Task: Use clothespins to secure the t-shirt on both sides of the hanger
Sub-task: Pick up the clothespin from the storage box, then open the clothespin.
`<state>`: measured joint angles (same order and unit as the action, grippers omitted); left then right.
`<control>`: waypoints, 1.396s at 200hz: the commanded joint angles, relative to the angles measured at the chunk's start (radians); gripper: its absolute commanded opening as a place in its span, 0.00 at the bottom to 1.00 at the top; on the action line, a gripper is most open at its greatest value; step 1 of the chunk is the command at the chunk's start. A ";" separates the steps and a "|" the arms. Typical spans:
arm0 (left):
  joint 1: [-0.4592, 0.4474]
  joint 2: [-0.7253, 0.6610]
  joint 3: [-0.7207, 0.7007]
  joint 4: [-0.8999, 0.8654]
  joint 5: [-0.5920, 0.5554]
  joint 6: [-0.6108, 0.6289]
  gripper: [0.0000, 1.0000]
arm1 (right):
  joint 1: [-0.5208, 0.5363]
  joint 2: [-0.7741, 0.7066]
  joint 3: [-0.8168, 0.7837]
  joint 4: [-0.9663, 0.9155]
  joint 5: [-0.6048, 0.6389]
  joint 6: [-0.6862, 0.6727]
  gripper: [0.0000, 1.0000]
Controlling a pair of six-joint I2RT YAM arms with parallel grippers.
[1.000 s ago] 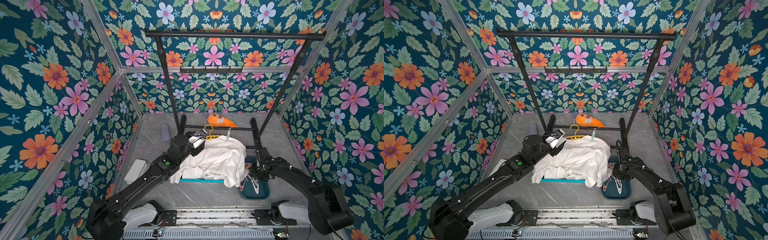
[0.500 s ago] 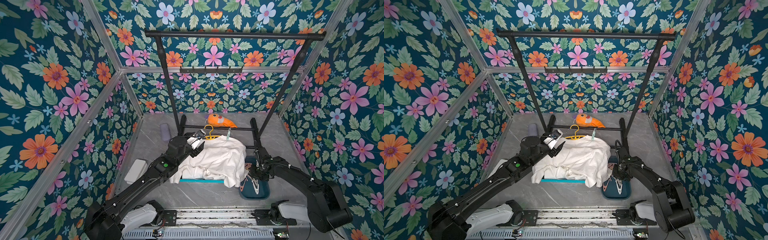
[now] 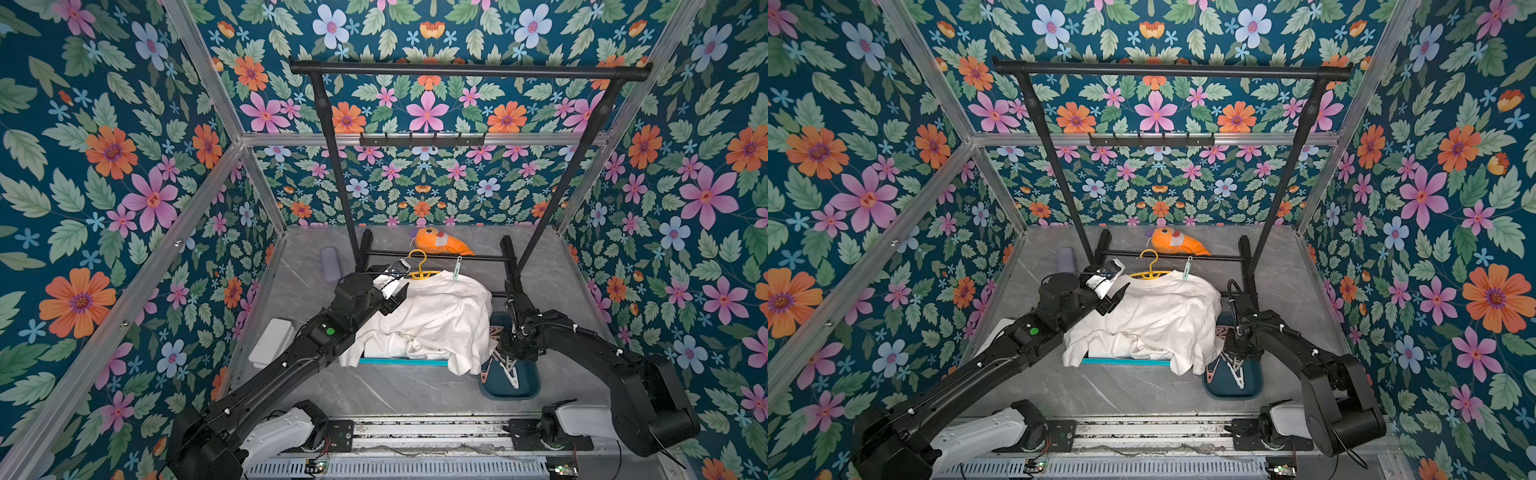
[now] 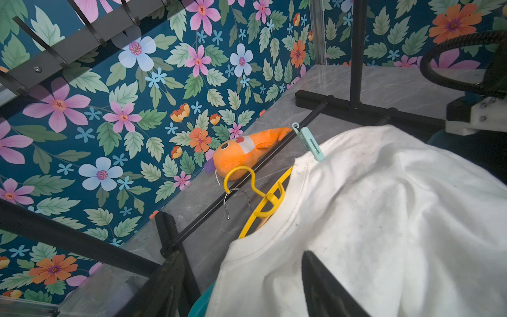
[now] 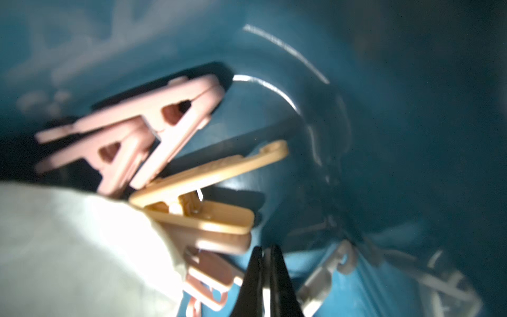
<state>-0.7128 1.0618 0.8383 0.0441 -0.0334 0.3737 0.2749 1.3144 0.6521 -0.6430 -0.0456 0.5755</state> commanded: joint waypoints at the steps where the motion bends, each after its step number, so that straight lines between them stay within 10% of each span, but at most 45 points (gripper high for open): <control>1: 0.001 -0.005 0.008 0.000 0.002 -0.004 0.70 | 0.001 -0.044 0.012 -0.058 0.032 0.016 0.00; 56: 0.000 -0.010 0.051 -0.031 0.087 -0.049 0.71 | 0.001 -0.326 0.039 -0.048 -0.020 0.000 0.00; 109: -0.001 -0.018 0.091 0.021 0.469 -0.212 0.78 | 0.001 -0.620 0.102 0.389 -0.451 -0.079 0.00; 169: -0.005 0.046 0.111 0.277 0.877 -0.480 0.83 | 0.055 -0.438 0.201 1.292 -0.931 0.189 0.00; 279: -0.026 0.090 0.132 0.374 1.016 -0.605 0.75 | 0.227 -0.281 0.334 1.199 -0.983 -0.109 0.00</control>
<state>-0.7353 1.1530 0.9707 0.3782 0.9390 -0.2081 0.5011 1.0359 0.9768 0.5640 -1.0241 0.5423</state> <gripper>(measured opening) 0.747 0.063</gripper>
